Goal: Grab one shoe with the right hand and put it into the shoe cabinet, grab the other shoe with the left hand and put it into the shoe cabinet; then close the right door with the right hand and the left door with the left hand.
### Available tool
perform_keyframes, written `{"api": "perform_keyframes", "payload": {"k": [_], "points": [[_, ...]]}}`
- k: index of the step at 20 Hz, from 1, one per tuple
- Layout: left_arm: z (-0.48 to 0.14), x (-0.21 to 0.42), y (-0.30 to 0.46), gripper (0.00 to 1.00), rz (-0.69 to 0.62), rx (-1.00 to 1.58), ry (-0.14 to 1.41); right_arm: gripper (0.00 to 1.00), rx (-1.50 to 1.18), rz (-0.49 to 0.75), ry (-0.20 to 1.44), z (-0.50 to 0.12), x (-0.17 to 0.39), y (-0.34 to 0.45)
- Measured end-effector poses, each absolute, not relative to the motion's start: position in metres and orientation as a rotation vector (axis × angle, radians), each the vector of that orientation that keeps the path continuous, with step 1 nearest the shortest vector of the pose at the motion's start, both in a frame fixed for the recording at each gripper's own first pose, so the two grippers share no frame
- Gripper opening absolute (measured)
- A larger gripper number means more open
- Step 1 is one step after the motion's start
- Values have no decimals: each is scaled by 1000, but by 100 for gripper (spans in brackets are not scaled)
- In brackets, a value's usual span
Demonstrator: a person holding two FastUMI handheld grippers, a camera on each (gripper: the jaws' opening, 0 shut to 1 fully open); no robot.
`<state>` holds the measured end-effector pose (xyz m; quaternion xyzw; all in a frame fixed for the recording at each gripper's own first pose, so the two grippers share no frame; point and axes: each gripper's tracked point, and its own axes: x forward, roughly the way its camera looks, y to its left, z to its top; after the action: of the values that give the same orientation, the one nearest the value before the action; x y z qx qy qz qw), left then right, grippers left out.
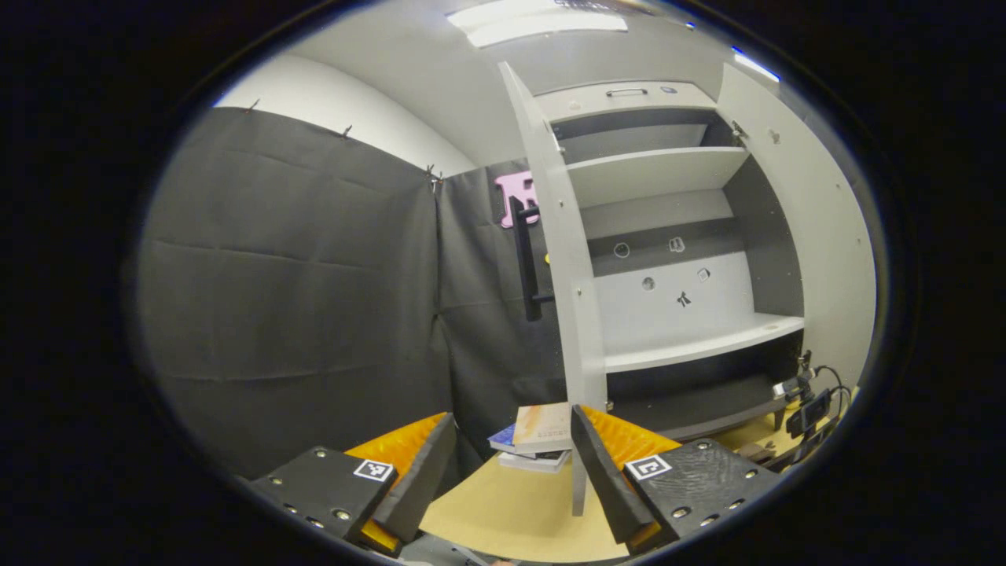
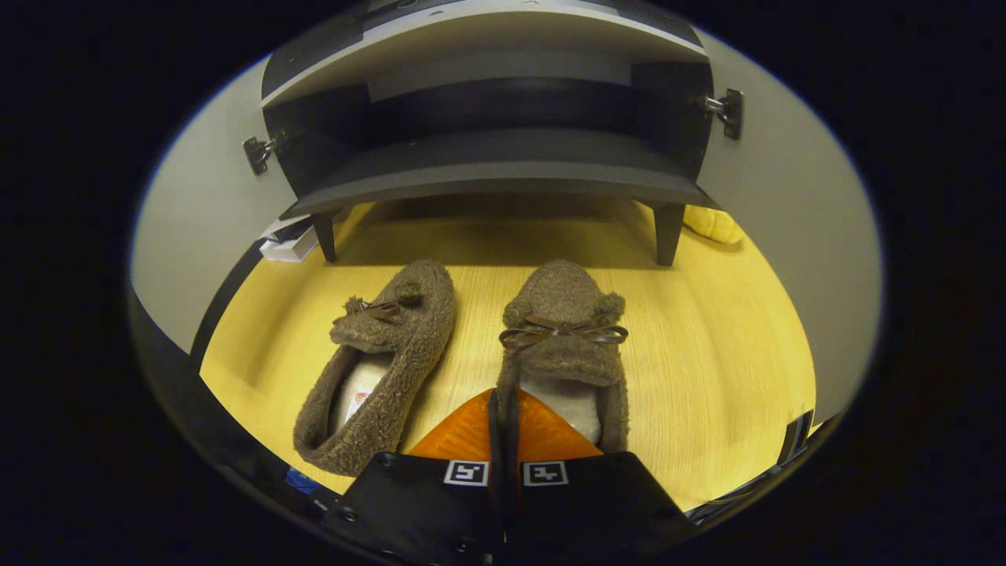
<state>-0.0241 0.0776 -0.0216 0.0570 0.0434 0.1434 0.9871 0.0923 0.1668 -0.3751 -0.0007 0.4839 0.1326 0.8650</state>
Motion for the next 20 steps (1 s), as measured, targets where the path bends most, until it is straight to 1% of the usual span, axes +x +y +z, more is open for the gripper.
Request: {"api": "perform_keyframes", "payload": {"k": [7, 20], "points": [[-21, -17, 58, 97, 220, 93, 75, 2, 55, 295, 937, -329, 102, 158], [-16, -7, 23, 97, 88, 56, 34, 2, 62, 339, 672, -185, 133, 138]]}}
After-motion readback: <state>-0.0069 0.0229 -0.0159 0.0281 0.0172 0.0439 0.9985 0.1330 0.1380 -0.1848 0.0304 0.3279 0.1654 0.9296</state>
